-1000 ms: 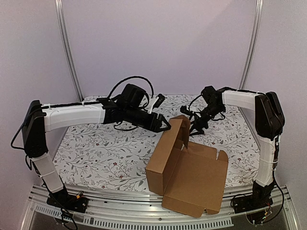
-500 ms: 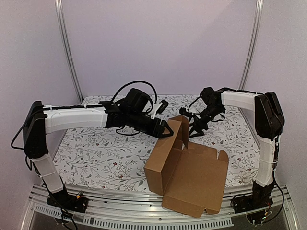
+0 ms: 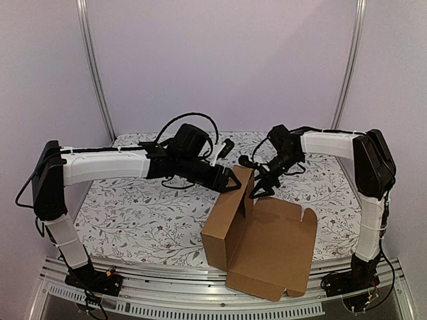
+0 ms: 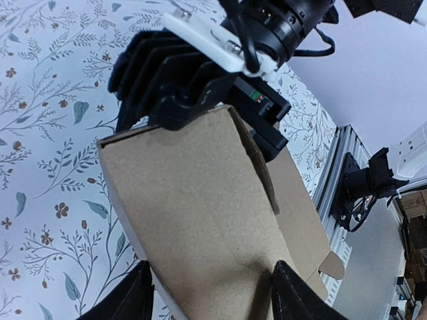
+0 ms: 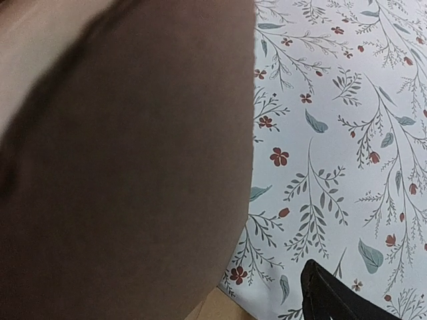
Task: Fold the paper box
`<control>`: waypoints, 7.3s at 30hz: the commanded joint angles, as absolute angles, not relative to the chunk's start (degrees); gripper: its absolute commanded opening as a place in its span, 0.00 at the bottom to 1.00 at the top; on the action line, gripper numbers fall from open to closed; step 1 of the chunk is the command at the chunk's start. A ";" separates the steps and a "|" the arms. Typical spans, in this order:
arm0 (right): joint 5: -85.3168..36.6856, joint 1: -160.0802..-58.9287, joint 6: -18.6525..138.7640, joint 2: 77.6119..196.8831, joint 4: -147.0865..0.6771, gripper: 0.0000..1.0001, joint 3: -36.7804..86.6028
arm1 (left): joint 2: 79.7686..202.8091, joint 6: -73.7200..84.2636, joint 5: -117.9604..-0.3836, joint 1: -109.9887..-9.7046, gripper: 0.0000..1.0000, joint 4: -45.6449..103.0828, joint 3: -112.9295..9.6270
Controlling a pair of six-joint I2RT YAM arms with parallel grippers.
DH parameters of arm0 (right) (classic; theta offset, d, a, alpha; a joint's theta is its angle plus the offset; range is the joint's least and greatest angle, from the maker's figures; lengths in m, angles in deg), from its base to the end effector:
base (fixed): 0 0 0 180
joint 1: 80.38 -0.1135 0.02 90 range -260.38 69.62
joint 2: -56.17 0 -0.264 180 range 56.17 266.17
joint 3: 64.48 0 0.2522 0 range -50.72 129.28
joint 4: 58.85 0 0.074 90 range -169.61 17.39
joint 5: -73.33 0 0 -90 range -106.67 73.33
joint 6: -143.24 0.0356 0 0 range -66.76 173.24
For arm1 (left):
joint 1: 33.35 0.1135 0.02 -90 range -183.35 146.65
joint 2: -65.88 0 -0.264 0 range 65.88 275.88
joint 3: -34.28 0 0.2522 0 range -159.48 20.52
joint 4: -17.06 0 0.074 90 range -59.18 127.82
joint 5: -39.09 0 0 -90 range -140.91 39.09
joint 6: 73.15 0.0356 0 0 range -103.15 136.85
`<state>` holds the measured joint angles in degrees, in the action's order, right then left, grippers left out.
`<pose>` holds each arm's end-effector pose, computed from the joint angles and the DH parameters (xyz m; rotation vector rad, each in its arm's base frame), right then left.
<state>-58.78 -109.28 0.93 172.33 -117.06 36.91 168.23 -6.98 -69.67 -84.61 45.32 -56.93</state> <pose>0.3471 0.2189 0.1901 -1.7850 1.8548 0.8907 0.2459 -0.3247 0.2543 0.7622 2.3210 -1.0206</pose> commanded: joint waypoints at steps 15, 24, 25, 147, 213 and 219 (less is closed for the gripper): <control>-68.62 -110.83 21.26 167.91 -82.35 0.77 23.60 | 165.05 -10.93 -78.92 -82.01 0.61 25.71 -45.05; -61.27 -111.22 37.85 167.86 -61.07 0.48 16.26 | 165.83 -11.92 -79.02 -81.78 0.61 24.24 -45.27; -60.03 -111.37 38.85 167.67 -59.59 0.44 15.40 | 165.75 -11.93 -78.85 -81.78 0.61 24.23 -45.19; -54.73 -101.74 52.70 169.37 -66.41 0.14 15.60 | 190.51 -23.64 -71.47 -78.96 0.53 0.44 -50.03; -54.91 -110.47 44.89 168.26 -63.74 0.32 14.73 | 192.13 -32.71 -80.09 -71.32 0.54 -24.23 -39.14; -58.99 -110.46 44.22 169.35 -60.21 0.33 15.77 | 192.89 -32.58 -81.26 -71.32 0.54 -21.98 -41.58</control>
<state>-54.52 -109.96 44.84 167.80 -64.88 15.58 191.37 -32.67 -79.29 -71.70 -23.81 -39.36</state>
